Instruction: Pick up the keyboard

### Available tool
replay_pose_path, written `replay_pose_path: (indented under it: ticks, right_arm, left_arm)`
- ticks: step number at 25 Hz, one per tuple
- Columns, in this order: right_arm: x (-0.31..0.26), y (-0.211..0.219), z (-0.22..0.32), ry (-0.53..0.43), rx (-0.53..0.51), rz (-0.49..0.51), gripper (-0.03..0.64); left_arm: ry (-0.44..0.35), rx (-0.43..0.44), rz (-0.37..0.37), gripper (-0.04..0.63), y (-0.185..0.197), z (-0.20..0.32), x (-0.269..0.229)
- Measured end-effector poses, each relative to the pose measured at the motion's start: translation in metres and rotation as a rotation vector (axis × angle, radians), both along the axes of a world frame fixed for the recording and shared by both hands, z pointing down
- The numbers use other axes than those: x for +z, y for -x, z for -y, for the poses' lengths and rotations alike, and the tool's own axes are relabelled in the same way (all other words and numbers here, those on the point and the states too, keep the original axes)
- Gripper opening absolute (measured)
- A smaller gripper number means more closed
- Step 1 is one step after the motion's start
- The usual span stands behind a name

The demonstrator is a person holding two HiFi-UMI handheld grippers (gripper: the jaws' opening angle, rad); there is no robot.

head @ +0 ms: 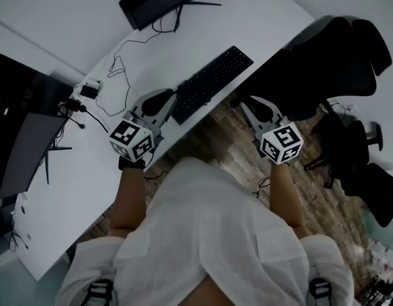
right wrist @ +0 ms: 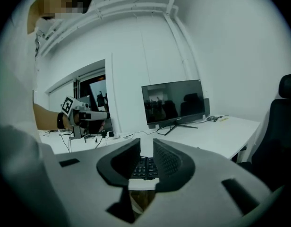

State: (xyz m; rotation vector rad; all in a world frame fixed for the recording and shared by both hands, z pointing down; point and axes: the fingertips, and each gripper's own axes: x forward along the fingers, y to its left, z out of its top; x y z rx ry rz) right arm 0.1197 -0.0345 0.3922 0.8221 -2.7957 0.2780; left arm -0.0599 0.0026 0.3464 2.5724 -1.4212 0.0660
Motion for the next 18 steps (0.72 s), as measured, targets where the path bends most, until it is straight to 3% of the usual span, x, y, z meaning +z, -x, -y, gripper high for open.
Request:
replay_pose_path:
  ticks: [7, 18]
  right_arm:
    - [0.030, 0.040, 0.012, 0.058, -0.186, -0.016, 0.130]
    - [0.072, 0.107, 0.022, 0.025, -0.517, -0.276, 0.270]
  left_arm:
    - [0.070, -0.007, 0.010, 0.037, -0.002, 0.007, 0.030]
    - [0.084, -0.056, -0.028, 0.037, 0.038, 0.049, 0.046]
